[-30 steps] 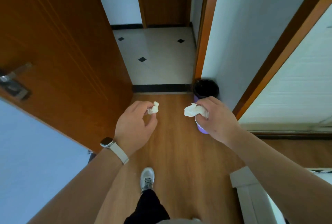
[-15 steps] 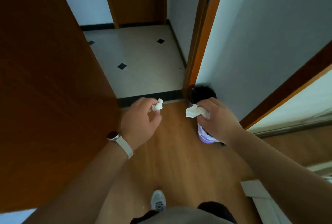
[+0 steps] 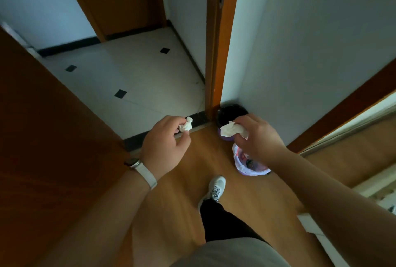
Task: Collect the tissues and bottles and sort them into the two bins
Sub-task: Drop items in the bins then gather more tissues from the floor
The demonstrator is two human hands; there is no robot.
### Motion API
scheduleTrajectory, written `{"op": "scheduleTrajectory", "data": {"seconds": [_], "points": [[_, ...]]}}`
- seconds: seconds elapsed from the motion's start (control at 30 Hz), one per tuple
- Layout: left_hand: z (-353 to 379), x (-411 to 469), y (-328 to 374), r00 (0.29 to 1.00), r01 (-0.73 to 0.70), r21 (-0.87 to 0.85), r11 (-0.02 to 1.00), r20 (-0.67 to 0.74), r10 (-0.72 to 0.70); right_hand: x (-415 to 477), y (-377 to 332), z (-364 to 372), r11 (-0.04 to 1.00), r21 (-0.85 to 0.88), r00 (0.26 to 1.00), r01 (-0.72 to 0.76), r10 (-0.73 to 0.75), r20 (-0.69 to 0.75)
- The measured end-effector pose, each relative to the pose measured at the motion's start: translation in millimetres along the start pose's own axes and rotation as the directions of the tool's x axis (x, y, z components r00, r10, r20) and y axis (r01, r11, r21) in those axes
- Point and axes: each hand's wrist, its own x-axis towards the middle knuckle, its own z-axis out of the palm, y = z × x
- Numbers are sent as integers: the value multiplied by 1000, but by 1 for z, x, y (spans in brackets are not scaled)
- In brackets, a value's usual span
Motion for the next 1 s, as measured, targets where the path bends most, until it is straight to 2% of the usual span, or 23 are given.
{"op": "scheduleTrajectory", "data": {"seconds": [0.33, 0.5, 0.77, 1.0], "points": [[51, 186, -15, 991, -71, 32, 997, 115, 67, 161, 82, -5, 988, 58, 989, -144, 146, -28], [82, 263, -8, 984, -126, 27, 992, 134, 121, 214, 127, -13, 980, 29, 979, -199, 200, -48], [133, 339, 1, 935, -258, -29, 966, 245, 257, 240, 180, -16, 940, 49, 936, -337, 340, -92], [177, 385, -2, 867, -364, -101, 926, 328, 377, 242, 204, -2, 865, 97, 859, -492, 500, -106]]}}
